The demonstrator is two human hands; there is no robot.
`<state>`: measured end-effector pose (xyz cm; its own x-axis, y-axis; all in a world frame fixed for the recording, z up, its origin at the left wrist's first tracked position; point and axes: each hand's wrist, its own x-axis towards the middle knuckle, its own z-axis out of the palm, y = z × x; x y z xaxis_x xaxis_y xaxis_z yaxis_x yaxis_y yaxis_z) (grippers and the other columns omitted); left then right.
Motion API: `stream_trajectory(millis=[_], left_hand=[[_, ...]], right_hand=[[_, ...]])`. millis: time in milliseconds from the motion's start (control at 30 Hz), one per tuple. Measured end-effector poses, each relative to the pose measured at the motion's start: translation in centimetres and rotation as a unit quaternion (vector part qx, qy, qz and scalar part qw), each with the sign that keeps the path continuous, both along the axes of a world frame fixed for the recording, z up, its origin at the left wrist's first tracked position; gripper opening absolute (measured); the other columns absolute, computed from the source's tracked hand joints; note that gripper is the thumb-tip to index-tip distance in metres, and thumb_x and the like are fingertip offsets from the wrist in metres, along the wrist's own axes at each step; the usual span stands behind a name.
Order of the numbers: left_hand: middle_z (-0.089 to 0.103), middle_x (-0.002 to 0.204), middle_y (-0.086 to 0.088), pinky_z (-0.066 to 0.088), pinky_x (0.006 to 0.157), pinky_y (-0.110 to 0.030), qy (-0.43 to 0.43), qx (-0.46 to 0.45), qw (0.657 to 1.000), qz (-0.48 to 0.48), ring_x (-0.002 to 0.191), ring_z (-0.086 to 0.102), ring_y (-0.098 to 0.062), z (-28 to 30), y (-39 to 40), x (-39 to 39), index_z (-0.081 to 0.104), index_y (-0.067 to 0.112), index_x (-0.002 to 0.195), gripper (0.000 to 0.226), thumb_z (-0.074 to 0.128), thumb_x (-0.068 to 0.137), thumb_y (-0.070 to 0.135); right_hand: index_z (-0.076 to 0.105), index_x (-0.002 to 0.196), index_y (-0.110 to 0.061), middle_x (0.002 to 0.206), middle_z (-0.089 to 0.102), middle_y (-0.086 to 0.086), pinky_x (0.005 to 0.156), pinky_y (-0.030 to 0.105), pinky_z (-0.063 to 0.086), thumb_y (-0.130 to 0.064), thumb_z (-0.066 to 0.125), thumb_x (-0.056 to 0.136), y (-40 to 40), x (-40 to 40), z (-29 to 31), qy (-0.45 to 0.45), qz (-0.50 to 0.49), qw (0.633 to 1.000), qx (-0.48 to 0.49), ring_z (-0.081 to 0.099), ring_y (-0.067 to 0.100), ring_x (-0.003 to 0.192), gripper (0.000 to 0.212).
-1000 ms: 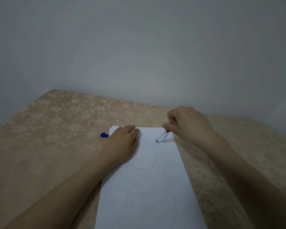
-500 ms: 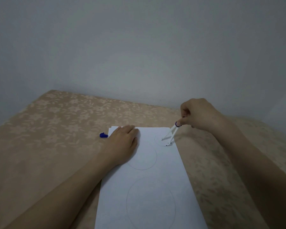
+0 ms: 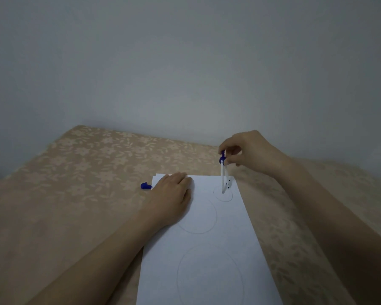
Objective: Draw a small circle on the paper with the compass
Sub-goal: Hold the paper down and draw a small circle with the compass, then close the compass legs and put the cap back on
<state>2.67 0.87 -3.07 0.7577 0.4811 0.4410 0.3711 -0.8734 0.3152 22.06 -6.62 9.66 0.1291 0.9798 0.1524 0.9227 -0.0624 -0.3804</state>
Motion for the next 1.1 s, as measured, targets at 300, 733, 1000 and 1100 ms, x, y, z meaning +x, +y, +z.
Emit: stream_trajectory(millis=[300, 733, 1000, 1100], left_hand=[[0.058, 0.098, 0.01, 0.045, 0.081, -0.031, -0.065, -0.188, 0.98, 0.003, 0.089, 0.051, -0.01, 0.8, 0.4, -0.3, 0.059, 0.007, 0.101, 0.016, 0.046, 0.093, 0.01], [0.072, 0.071, -0.001, 0.053, 0.063, -0.02, -0.175, -0.51, 0.839, -0.065, 0.068, 0.067, -0.012, 3.5, -2.4, 1.8, 0.076, 0.017, 0.08, 0.006, 0.071, 0.081, 0.019], [0.075, 0.065, -0.003, 0.056, 0.058, -0.019, -0.275, -0.556, 0.783, 0.045, 0.061, 0.069, -0.013, 2.1, -2.3, 1.9, 0.077, 0.015, 0.074, 0.009, 0.074, 0.079, 0.007], [0.077, 0.073, -0.006, 0.059, 0.066, -0.025, -0.315, -0.552, 0.77, 0.06, 0.067, 0.072, -0.016, 1.9, -2.0, 1.5, 0.076, 0.015, 0.08, 0.007, 0.072, 0.08, 0.009]], right_hand=[[0.07, 0.088, -0.015, 0.082, 0.076, 0.002, 0.067, 0.023, 0.059, -0.004, 0.073, 0.079, -3.4, 0.5, -1.6, 0.29, -0.038, 0.952, 0.09, 0.073, 0.013, 0.077, 0.014], [0.068, 0.109, 0.0, 0.091, 0.073, 0.017, 0.062, 0.023, 0.057, -0.001, 0.066, 0.085, -4.0, -1.6, -6.2, 0.593, -0.107, 0.783, 0.154, 0.071, 0.019, 0.073, 0.024], [0.07, 0.103, 0.0, 0.091, 0.075, 0.02, 0.068, 0.028, 0.059, -0.004, 0.067, 0.086, -3.6, -2.4, -9.2, 0.631, -0.096, 0.761, 0.118, 0.071, 0.027, 0.077, 0.018], [0.076, 0.088, -0.008, 0.078, 0.075, 0.012, 0.059, 0.024, 0.056, -0.007, 0.071, 0.082, -3.7, -2.7, -9.6, 0.603, -0.077, 0.789, 0.087, 0.069, 0.018, 0.069, 0.008]])
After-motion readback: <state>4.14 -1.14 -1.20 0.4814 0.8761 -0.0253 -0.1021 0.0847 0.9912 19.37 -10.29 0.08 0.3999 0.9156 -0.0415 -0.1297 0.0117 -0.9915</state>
